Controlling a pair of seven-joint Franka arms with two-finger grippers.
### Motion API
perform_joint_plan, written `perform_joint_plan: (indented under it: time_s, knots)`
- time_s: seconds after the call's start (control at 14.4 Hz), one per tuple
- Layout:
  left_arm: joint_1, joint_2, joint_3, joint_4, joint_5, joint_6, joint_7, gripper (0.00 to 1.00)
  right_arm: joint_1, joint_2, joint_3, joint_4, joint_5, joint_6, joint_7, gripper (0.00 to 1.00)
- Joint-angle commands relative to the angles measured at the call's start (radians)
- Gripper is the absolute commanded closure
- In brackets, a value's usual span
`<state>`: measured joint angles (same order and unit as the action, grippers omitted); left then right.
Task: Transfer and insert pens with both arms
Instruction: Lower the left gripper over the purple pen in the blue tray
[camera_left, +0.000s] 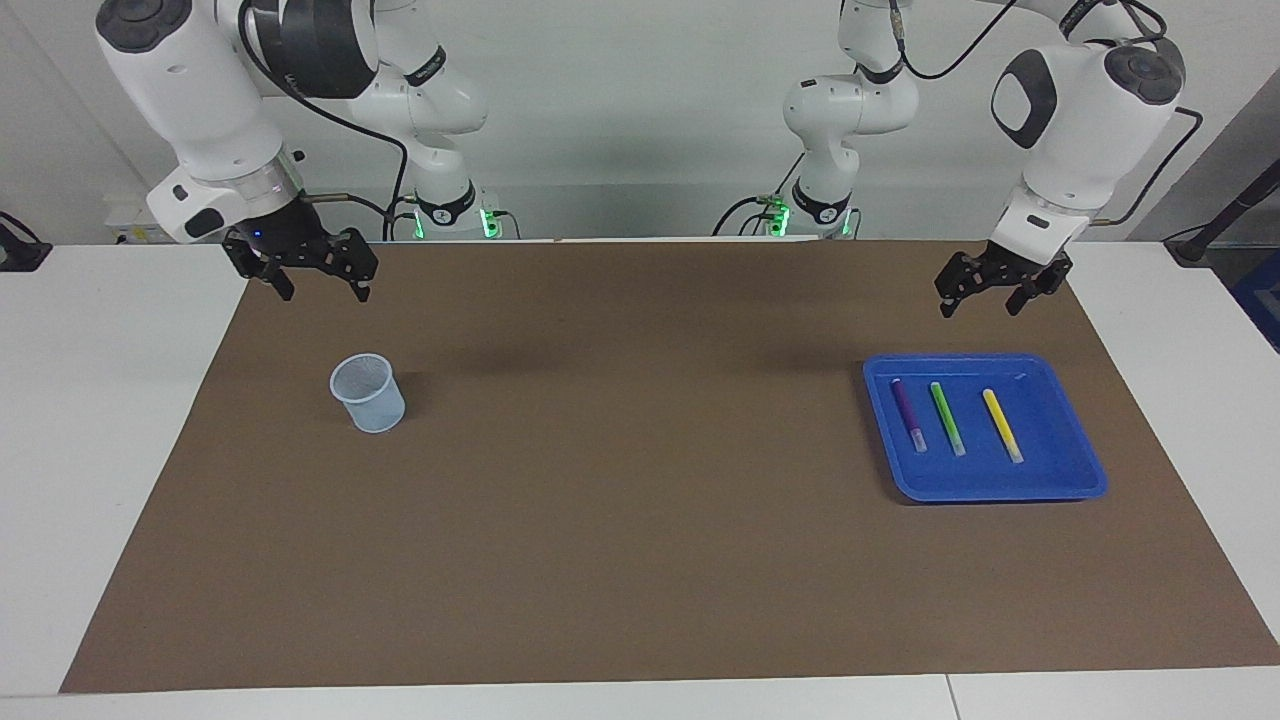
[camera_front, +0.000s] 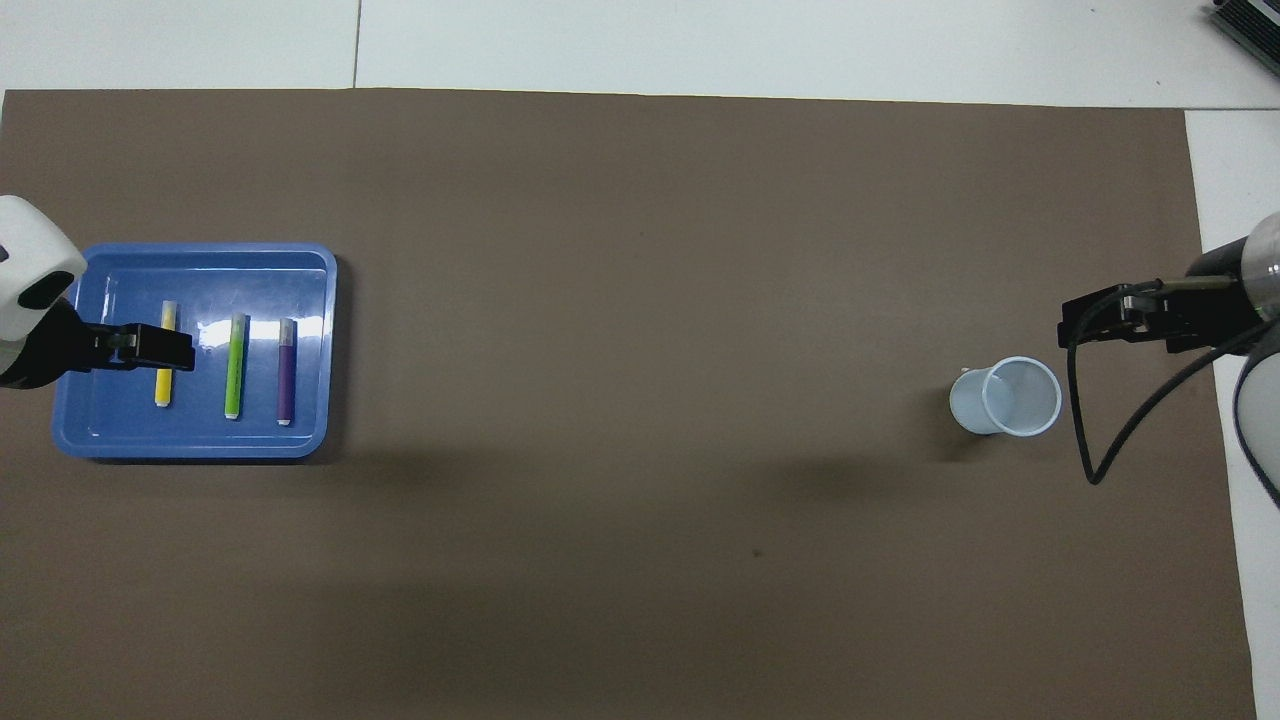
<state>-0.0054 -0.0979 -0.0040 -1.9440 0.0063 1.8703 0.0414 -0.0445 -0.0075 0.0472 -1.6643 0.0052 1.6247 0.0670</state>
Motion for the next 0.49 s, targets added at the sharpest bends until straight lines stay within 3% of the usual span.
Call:
perform_joint_plan:
  time_s: [0.0,0.42]
  knots:
    - [0.008,-0.036,-0.004,-0.082,-0.014,0.046,0.0,0.0,-0.005,-0.002,0.005,-0.003,-0.014,0.006,0.008,0.0]
    - [0.01,-0.031,-0.004,-0.125,-0.037,0.043,0.006,0.0,-0.005,-0.002,0.005,-0.003,-0.014,0.006,0.008,0.0]
